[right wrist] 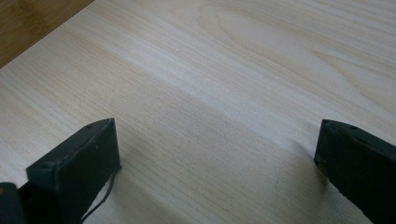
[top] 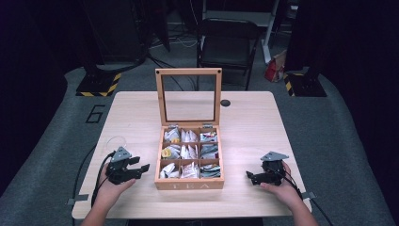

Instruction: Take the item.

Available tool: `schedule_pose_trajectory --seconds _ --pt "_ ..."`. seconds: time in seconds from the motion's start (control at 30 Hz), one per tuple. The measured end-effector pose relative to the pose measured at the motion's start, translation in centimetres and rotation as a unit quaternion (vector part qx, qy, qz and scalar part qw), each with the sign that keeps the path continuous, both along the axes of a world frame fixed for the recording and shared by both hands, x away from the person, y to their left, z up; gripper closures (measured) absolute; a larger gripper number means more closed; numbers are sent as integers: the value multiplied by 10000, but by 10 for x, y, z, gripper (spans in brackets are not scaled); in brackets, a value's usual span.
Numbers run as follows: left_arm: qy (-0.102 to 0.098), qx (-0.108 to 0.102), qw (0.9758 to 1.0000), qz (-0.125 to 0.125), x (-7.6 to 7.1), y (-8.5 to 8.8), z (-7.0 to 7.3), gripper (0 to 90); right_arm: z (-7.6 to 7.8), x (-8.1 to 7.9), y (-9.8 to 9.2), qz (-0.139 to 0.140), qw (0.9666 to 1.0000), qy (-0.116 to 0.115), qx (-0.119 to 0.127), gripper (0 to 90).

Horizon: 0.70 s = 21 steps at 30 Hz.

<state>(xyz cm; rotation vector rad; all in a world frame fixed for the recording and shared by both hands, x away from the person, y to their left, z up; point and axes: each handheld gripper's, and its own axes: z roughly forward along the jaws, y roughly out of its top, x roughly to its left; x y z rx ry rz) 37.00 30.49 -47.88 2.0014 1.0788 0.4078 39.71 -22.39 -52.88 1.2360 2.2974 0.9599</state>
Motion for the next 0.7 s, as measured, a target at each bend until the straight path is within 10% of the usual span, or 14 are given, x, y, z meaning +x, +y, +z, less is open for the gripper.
schedule_pose_trajectory --seconds 0.7 --pt "-131 -119 9998 61 16 -4 37 456 0 0 0 -12 10000 -26 7 0"
